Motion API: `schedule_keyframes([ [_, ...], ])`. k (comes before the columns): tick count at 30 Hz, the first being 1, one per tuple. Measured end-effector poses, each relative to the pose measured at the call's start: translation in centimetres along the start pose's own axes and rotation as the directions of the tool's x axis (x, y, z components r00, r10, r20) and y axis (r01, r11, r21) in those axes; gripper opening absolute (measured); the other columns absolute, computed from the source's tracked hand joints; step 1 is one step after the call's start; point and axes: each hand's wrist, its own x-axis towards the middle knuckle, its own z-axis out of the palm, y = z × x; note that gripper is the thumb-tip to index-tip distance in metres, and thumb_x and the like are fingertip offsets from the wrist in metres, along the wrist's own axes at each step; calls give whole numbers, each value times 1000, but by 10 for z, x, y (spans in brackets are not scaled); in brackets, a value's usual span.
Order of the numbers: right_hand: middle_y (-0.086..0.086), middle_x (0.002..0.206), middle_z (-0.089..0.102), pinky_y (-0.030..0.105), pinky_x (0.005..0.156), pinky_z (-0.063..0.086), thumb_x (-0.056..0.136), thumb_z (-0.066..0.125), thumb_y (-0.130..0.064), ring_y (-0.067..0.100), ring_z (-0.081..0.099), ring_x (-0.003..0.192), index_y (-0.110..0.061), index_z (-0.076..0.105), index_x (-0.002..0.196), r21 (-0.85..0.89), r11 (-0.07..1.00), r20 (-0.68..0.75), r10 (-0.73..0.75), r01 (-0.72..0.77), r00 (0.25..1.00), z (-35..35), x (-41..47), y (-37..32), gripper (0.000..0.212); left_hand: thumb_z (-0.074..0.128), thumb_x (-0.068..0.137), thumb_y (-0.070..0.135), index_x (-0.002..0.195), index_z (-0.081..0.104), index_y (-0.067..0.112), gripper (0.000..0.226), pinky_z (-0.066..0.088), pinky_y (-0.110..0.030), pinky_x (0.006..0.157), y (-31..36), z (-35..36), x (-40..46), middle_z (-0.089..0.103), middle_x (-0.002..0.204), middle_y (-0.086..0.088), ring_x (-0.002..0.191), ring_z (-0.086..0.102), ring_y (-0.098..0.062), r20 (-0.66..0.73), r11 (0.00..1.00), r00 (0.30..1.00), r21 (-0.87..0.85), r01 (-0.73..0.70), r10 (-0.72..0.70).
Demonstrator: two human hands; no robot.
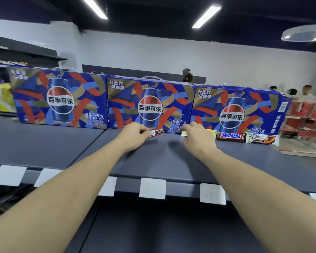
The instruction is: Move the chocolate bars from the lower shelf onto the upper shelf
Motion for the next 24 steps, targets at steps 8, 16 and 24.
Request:
schedule_keyframes([
  [8,6,122,55,34,75,43,91,52,-12,29,49,117,-16,54,129,70,993,-9,-90,90,996,-21,-42,-28,38,59,95,21,122,64,17,28,45,-35,90,15,-17,-69,58,111,-4,100,56,-23,-109,981,994,192,13,8],
  [16,6,126,55,36,79,45,93,50,-13,27,49,117,-18,54,132,114,986,20,-123,120,992,-33,-67,-69,39,63,90,11,134,54,21,46,48,-37,85,-3,-57,-135,47,121,1,104,53,-20,-196,910,980,399,110,-33],
  [24,6,126,55,37,77,45,93,48,-13,26,49,117,-17,54,131,148,971,16,-193,189,981,-39,-62,-141,39,62,93,25,128,55,28,37,48,-35,75,-31,-107,-175,51,114,3,93,58,-21,-289,873,956,450,186,-54],
])
